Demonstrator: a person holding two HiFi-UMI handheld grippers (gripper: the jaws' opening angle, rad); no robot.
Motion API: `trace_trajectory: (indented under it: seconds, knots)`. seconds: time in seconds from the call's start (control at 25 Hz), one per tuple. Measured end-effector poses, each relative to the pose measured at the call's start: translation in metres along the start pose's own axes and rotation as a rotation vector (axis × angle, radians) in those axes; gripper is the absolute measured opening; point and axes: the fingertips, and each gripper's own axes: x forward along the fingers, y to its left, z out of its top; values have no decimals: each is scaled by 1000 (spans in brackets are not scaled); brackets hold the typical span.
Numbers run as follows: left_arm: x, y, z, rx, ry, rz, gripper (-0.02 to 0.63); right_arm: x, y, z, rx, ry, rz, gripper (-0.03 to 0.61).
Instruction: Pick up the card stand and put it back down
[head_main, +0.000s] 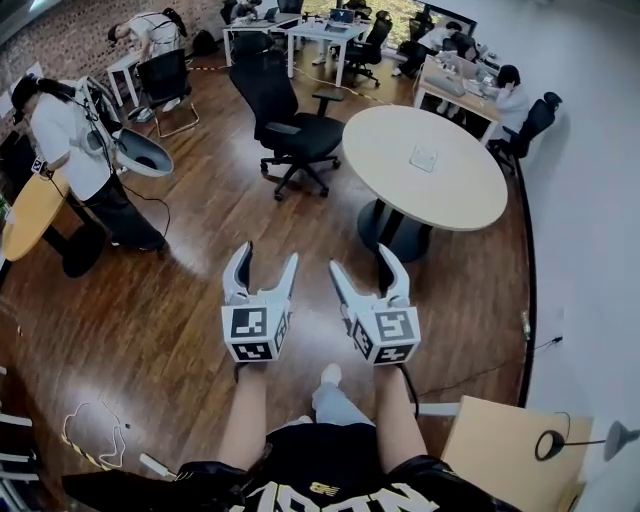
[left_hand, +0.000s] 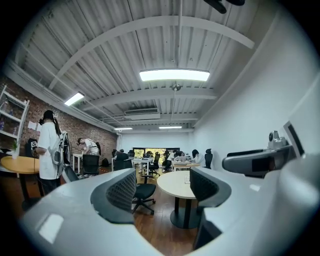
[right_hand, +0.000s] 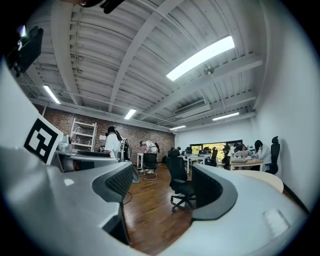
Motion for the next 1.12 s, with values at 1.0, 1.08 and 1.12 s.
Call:
trace_trajectory:
  seconds: [1.0,1.08,1.12]
  knots:
    - [284,-179,1,64,33,-321,336,55,-291,-3,55,-34,-269,348]
    - [293,-180,1,62,36,-320,336,57,-300,-6,62,-31,-274,348]
    - [297,-180,0,61,38,-318,336,59,-303,-7,65,-30,-276,348]
